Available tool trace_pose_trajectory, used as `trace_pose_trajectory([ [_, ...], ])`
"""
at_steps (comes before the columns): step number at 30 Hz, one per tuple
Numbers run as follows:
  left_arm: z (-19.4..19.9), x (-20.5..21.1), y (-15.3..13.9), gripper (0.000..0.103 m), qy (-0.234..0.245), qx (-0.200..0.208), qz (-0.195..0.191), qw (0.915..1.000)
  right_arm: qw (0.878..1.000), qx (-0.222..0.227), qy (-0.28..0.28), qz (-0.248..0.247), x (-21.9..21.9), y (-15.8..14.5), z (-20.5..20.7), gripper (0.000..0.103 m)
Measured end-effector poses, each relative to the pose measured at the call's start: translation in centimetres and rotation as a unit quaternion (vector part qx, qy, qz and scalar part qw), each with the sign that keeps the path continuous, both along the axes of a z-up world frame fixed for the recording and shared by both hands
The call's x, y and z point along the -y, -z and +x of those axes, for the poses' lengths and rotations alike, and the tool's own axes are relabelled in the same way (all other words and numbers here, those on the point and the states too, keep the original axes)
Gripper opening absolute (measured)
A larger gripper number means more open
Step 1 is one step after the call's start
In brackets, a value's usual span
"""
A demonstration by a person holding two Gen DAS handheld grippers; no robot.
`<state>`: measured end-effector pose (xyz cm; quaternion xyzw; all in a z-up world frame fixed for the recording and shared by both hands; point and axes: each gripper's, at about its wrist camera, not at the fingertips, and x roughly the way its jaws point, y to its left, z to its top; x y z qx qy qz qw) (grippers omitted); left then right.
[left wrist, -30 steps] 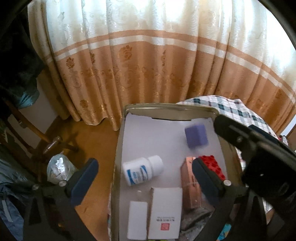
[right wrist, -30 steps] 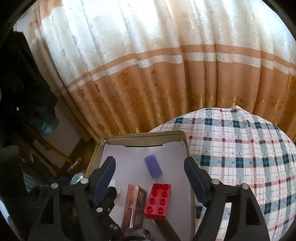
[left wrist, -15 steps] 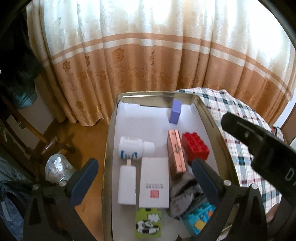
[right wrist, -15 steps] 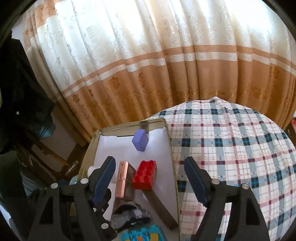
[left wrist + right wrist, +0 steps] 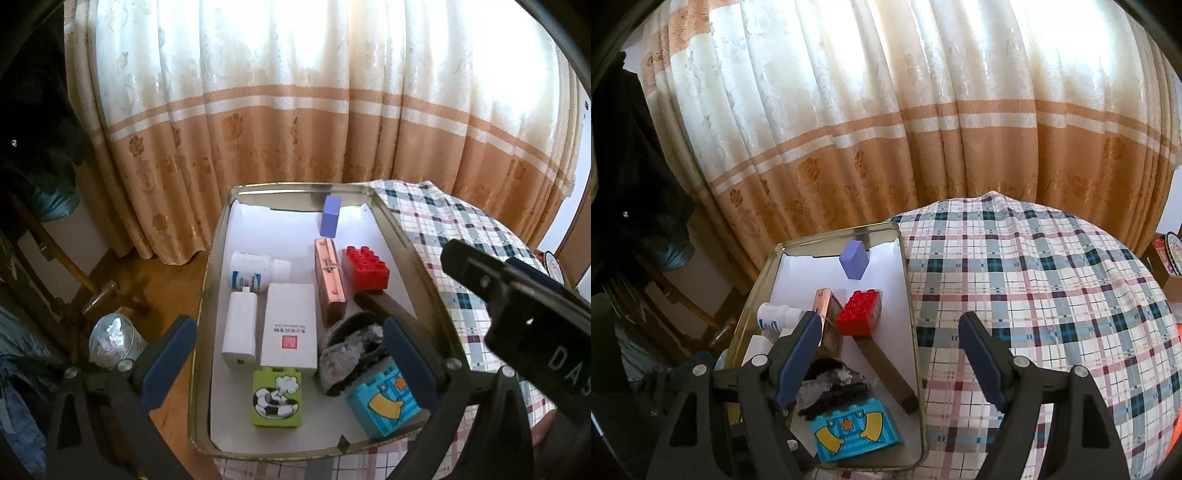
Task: Organize rigid objects
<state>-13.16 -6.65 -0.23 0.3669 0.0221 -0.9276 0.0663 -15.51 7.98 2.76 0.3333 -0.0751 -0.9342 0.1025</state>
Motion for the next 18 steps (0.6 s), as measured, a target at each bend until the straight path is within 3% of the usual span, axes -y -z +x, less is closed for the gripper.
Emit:
trace_pose_trajectory([
  [10,2.4,-0.4,-0.8,0.102,0.003,-0.029,-0.001,0.9996,0.999,-0.042,0.011,0.013,0.1,-1.4,3.6,0.079],
  [18,4.3,-0.4,-1.8,0.102,0.004,-0.046,0.006,0.9989,0.998,-0.055,0.022,0.006,-0.1,-1.5,6.0,0.085],
])
